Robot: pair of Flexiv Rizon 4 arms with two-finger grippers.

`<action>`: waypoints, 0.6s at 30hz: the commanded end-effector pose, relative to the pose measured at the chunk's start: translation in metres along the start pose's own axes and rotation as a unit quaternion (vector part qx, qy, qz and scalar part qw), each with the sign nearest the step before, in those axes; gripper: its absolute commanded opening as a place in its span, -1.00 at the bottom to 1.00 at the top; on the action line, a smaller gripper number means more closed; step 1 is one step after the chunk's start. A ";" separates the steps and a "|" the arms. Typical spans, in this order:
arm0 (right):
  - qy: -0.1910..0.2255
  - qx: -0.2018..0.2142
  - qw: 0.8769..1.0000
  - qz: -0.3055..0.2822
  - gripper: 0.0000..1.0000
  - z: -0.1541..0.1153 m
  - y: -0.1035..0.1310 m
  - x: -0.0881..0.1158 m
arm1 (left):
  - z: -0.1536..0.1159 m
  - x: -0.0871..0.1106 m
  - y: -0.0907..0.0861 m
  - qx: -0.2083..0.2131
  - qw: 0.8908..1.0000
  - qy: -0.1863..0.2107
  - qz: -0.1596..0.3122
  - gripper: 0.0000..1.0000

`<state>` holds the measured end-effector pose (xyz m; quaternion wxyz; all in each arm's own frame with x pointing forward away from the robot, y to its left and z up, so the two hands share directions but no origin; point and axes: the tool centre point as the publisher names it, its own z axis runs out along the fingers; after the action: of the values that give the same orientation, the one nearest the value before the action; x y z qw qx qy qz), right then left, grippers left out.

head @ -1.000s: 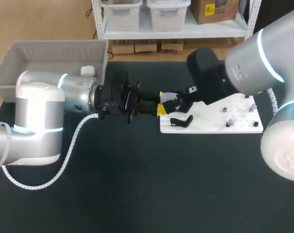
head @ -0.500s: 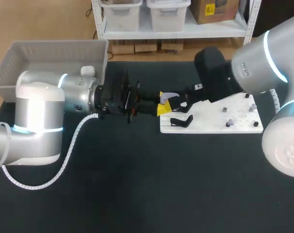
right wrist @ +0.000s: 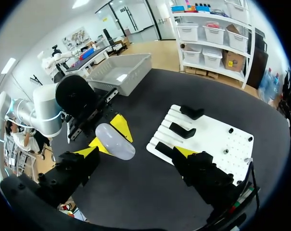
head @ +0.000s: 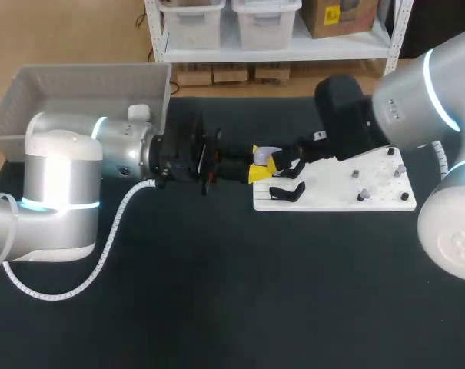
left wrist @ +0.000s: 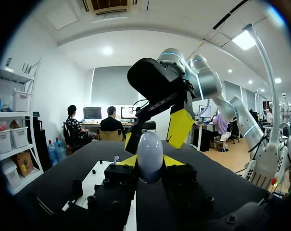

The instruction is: Pick up each earbud case from the left stands, insert the matching earbuds, close the lid, and place the case in the box.

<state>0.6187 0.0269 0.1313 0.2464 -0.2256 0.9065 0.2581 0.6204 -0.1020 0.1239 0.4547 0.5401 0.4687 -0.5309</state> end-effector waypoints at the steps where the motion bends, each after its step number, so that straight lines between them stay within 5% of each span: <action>1: 0.001 0.002 1.000 0.002 1.00 0.001 -0.002 -0.001 | 0.000 0.000 0.000 -0.001 1.000 -0.001 0.001 -1.00; 18: -0.004 0.013 1.000 0.012 1.00 -0.004 -0.012 -0.007 | 0.000 0.000 0.000 -0.001 1.000 -0.001 0.001 -1.00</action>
<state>0.6297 0.0190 0.1327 0.2478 -0.2124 0.9105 0.2539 0.6208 -0.1017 0.1236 0.4547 0.5400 0.4686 -0.5310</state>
